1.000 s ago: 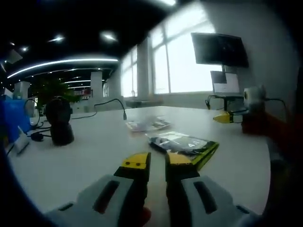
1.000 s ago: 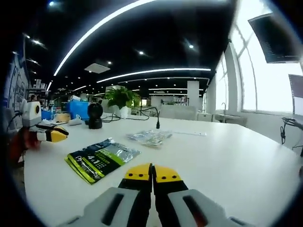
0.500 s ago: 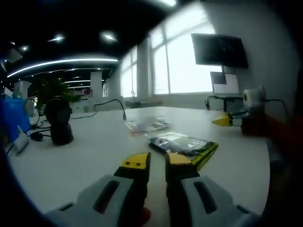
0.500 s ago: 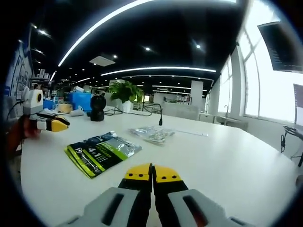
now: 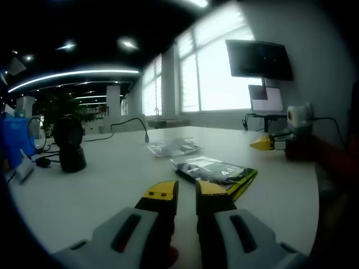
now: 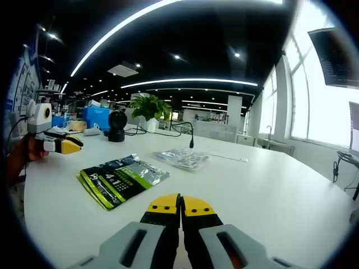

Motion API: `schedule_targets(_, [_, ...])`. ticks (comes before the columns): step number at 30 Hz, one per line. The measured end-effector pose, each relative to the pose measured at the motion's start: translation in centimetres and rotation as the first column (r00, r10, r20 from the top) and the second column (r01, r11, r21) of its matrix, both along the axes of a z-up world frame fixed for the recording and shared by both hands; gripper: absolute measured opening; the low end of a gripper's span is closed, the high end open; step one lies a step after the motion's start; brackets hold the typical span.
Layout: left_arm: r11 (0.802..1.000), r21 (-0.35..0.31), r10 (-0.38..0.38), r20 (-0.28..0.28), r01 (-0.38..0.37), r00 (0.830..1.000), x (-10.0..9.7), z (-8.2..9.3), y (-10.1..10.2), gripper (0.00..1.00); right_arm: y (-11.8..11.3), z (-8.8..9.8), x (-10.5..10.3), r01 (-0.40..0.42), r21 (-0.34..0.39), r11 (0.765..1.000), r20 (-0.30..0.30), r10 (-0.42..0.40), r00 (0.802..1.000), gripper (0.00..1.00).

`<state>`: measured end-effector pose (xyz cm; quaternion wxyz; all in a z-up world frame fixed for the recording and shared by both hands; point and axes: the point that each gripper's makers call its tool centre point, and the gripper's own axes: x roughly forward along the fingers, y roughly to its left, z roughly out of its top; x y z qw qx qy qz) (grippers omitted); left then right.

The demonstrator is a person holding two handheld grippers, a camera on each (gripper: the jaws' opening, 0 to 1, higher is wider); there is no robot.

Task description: Clip sheet goods on table flip sheet goods clip sheet goods scan sheet goods put sheet goods back to table

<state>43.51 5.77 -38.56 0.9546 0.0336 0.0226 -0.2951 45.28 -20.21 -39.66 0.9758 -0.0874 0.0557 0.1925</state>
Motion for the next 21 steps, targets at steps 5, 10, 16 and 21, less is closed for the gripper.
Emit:
schedule_targets(5, [1.000,-0.007,-0.014,0.001,0.014,1.000,-0.3,0.1,-0.4,0.06,0.1,-0.1,0.0,-0.007,0.005,1.000,-0.006,0.007,1.000,0.00])
schedule_targets(10, [1.000,-0.013,-0.018,-0.009,0.018,1.000,-0.3,0.1,-0.6,0.06,0.2,-0.1,-0.1,-0.011,0.005,1.000,-0.008,0.011,1.000,0.00])
schedule_targets(16, [0.999,-0.033,-0.035,-0.027,0.034,0.999,-0.5,0.1,-0.9,0.06,0.5,-0.3,-0.1,-0.017,-0.023,1.000,-0.011,0.017,1.000,0.00])
schedule_targets(21, [0.998,-0.040,-0.045,-0.031,0.044,0.998,-0.5,0.3,-1.1,0.06,0.6,-0.3,0.1,-0.024,-0.031,0.999,-0.012,0.024,1.000,0.00])
